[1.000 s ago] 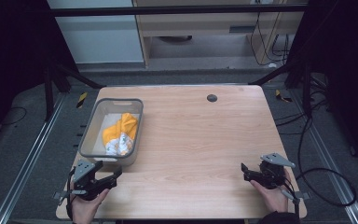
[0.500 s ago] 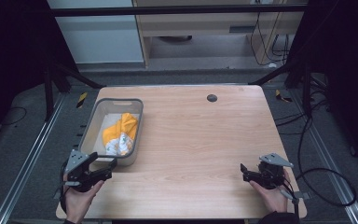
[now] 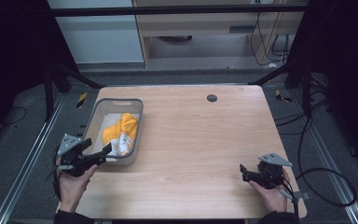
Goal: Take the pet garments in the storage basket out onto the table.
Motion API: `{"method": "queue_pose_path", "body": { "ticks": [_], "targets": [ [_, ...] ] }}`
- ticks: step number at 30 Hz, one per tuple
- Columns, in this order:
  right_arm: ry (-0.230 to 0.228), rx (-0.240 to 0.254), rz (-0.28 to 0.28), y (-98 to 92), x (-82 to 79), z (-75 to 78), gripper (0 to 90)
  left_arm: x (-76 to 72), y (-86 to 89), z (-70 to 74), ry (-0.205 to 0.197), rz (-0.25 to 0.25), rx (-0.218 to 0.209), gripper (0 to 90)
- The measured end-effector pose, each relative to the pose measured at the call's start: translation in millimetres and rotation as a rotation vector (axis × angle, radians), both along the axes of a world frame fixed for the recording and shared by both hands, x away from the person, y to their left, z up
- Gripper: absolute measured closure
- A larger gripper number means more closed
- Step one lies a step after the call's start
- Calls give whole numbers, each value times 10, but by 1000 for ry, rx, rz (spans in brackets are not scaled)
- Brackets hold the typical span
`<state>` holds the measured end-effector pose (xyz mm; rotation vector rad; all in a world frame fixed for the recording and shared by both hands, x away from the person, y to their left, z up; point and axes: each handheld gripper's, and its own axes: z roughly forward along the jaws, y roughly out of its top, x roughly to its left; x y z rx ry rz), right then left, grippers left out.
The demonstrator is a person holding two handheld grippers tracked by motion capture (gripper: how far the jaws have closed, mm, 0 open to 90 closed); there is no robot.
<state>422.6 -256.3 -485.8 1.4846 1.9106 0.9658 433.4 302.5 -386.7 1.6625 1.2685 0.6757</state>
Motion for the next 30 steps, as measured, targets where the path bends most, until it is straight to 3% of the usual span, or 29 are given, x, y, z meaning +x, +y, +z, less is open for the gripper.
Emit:
{"method": "queue_pose_path", "body": {
  "ticks": [15, 30],
  "targets": [
    [8, -10, 6, 4, 7, -19, 96, 276, 26, 151, 16, 6, 21, 175],
    [19, -13, 21, 13, 19, -30, 96, 491, -91, 155, 84, -31, 69, 194]
  ]
}}
